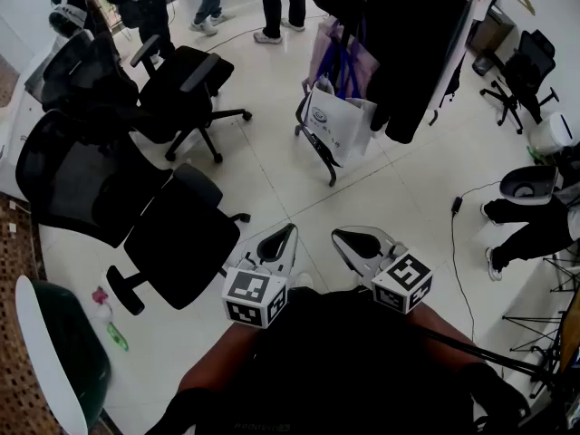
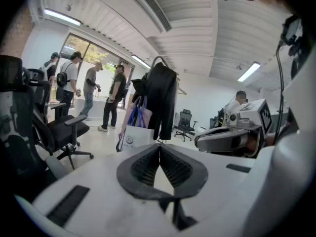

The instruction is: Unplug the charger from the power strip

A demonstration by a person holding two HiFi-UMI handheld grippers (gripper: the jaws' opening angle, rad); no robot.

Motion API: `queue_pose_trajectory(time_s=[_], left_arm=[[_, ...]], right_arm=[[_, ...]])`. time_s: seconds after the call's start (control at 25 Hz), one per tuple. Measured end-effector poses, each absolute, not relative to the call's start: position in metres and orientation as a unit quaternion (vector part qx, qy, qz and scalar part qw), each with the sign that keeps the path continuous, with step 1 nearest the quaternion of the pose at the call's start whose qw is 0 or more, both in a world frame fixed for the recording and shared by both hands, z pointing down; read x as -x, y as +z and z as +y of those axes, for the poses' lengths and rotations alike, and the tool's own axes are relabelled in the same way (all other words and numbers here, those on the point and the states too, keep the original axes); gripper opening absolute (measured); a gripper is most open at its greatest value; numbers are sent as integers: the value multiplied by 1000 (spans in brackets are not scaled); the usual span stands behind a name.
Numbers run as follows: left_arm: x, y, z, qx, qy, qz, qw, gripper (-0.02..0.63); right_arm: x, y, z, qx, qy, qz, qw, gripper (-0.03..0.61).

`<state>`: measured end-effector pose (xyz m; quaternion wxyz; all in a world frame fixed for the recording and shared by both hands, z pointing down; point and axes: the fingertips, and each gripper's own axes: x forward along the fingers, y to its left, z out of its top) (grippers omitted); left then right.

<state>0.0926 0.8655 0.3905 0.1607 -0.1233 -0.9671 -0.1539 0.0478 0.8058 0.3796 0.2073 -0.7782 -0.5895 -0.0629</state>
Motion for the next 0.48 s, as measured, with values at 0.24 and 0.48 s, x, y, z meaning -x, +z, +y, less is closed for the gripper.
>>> queue_pose_trajectory(time_s=[0.24, 0.48], left_arm=[[-47, 407, 840, 59, -154, -973, 160, 8], [15, 424, 779, -65, -144, -971, 181, 8]], right_arm=[[-14, 395, 777, 738, -62, -635, 220, 3], [29, 406, 712, 657, -50, -716, 233, 3]])
